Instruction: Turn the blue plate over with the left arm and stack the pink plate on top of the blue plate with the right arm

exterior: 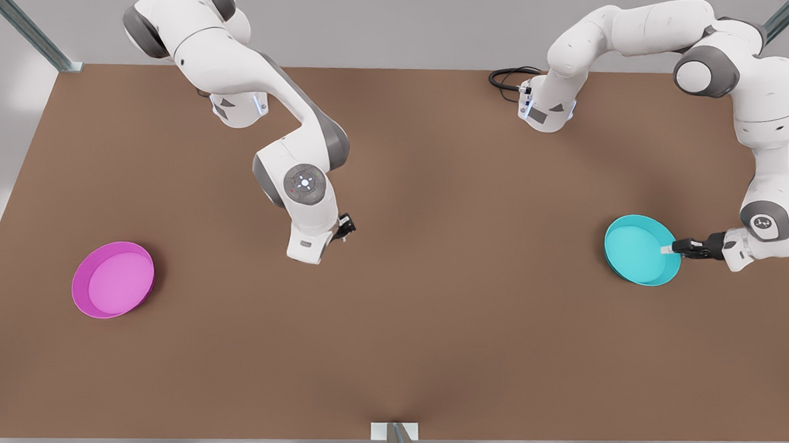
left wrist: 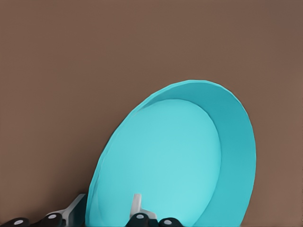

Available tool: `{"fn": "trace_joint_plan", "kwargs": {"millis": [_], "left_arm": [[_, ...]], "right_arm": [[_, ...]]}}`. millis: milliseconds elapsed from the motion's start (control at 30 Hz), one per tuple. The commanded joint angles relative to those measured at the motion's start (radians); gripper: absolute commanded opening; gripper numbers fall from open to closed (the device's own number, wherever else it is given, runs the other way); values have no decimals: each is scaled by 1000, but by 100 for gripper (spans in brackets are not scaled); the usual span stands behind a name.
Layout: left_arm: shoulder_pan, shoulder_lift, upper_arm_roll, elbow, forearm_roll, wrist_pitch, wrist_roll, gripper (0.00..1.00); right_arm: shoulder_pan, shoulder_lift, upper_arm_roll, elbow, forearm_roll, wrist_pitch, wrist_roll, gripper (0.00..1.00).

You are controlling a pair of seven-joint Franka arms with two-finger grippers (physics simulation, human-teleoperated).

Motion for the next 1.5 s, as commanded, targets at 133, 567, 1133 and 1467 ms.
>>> {"fn": "trace_joint_plan", "kwargs": {"millis": [133, 567, 1133, 1467], "left_arm": [[0, 1, 0, 0, -1, 0, -2, 48], [0, 6, -2, 2, -1, 3, -5, 36], [0, 12, 0, 2, -1, 2, -6, 31], [0, 12, -2, 0, 0, 0, -8, 26]], "right_arm": [[1, 0, 0, 0, -2, 1, 0, 100], [-5, 0, 0, 2, -5, 1, 0, 100], [-16, 1, -2, 0, -8, 24, -2, 100], [-29, 1, -3, -3, 2, 27, -2, 100]]}}
